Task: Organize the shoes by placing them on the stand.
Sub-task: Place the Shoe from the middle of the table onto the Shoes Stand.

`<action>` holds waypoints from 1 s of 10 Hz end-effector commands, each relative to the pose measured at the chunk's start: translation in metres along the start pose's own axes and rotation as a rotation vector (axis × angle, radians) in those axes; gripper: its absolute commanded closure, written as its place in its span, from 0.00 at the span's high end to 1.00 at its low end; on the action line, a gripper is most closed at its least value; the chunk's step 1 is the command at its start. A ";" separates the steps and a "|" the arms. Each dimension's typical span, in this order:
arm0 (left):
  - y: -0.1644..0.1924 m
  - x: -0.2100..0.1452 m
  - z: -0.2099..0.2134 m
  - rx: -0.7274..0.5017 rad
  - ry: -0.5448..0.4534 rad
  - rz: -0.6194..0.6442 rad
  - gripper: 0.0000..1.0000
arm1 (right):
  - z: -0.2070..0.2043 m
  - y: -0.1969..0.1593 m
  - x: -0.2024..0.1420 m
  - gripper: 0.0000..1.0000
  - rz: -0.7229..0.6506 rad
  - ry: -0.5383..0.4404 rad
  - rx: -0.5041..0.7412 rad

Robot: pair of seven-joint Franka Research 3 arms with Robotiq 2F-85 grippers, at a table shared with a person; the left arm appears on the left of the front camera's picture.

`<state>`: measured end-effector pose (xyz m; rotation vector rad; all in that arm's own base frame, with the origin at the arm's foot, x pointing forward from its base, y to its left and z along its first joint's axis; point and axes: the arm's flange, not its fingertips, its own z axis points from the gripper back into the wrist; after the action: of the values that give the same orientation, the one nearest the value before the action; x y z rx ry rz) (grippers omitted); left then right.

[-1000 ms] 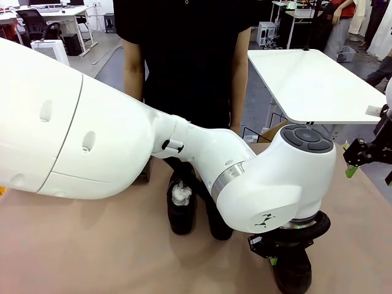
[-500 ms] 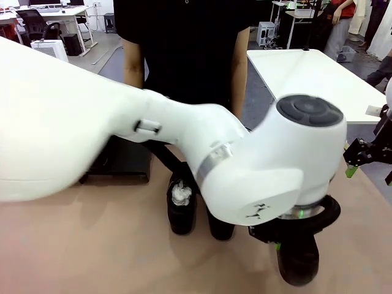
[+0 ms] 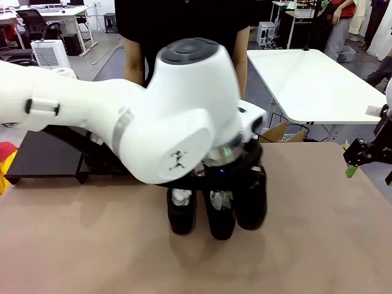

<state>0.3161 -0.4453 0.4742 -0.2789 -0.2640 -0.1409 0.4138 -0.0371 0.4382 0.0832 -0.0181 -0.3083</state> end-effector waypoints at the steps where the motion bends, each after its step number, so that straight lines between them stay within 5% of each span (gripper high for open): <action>1: -0.031 -0.024 -0.002 0.008 0.019 -0.009 0.00 | 0.000 -0.001 -0.003 1.00 0.018 -0.004 -0.005; 3: -0.009 -0.010 -0.003 0.003 0.014 -0.010 0.00 | 0.000 -0.001 -0.003 1.00 0.018 -0.004 -0.005; 5: 0.024 0.027 0.026 0.090 -0.201 0.058 0.00 | 0.000 -0.001 -0.003 1.00 0.018 -0.004 -0.005; 6: 0.038 0.043 0.036 0.104 -0.216 0.062 0.00 | 0.000 -0.001 -0.003 1.00 0.018 -0.004 -0.005; 10: 0.095 0.107 0.037 0.283 -0.319 -0.088 0.00 | 0.000 -0.001 -0.003 1.00 0.018 -0.004 -0.005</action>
<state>0.4168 -0.3445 0.5136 -0.0441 -0.5683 -0.1190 0.4137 -0.0371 0.4385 0.0833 -0.0187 -0.3082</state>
